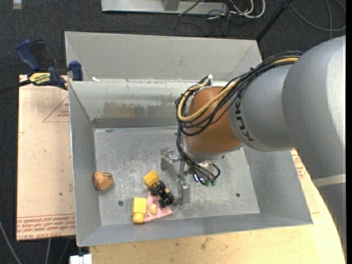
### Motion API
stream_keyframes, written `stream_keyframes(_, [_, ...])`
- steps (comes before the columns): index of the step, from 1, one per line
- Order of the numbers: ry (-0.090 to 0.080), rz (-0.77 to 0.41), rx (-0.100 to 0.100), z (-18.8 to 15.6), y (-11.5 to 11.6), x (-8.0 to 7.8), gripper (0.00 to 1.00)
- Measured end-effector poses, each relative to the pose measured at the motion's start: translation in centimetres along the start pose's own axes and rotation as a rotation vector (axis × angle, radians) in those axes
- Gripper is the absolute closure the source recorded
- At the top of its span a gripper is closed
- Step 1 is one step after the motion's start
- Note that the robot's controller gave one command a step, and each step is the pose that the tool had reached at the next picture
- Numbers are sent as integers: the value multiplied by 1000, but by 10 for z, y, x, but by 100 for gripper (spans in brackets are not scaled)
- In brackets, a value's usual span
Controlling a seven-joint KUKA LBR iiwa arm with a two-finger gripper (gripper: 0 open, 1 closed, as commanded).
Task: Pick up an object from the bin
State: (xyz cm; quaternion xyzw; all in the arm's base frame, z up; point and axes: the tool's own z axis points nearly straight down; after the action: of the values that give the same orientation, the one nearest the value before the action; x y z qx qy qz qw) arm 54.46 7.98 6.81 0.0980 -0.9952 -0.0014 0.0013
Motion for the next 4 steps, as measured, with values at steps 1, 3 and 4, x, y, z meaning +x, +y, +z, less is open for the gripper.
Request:
stream_keyframes(1, [-4, -78, 2, -2, 8, 18, 0])
stream_keyframes(3, [-7, -746, 3, -5, 58, 51, 100])
stream_keyframes(4, [-6, -746, 3, -5, 58, 51, 100])
